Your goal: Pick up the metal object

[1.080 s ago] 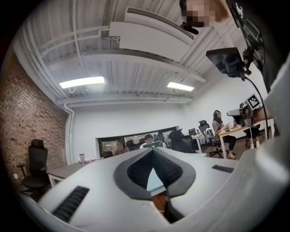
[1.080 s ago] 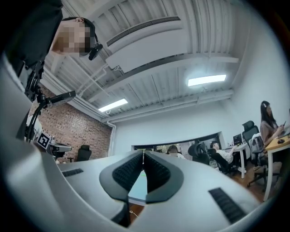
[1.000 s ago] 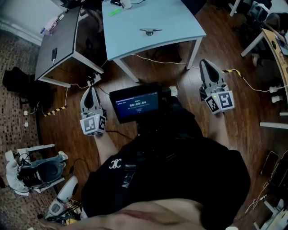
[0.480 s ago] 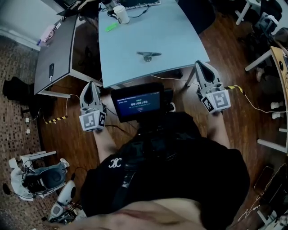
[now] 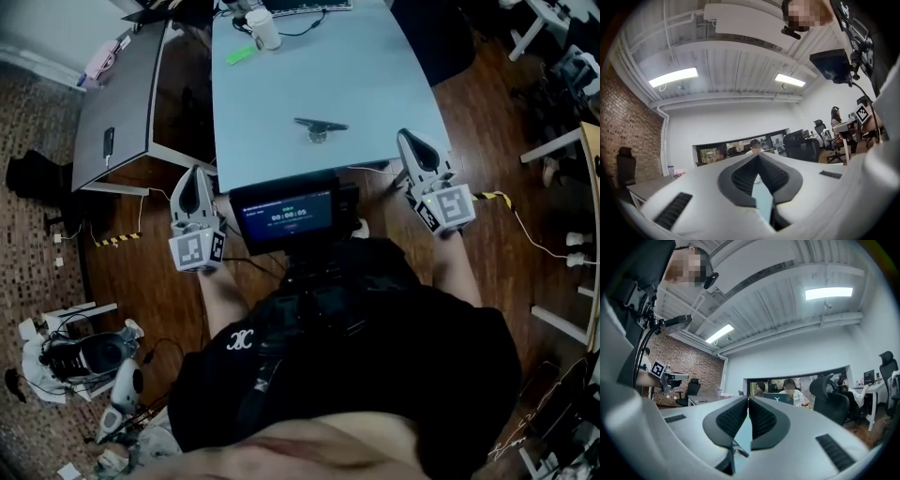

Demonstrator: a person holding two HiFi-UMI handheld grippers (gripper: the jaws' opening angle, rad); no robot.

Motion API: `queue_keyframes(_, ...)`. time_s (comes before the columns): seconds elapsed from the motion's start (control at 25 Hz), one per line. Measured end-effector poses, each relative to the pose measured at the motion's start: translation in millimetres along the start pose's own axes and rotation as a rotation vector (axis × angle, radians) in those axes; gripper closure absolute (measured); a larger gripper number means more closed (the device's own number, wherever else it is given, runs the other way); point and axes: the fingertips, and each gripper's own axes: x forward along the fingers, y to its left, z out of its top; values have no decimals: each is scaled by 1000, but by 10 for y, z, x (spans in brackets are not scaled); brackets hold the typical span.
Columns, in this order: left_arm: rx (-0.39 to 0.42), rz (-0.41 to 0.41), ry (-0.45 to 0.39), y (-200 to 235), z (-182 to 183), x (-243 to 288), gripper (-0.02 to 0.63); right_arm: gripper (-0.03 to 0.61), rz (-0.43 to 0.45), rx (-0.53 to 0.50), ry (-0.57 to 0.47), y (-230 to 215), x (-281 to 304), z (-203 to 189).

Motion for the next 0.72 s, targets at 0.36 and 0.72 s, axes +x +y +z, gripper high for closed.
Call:
queue_keyframes(0.36,4,-16,9,360,-94,210,606,560,25,-18,75,156,511,-355)
queue_keyframes(0.72,0,3,7,772,-225,495,606,558,85,-106,188,303,1130,-791)
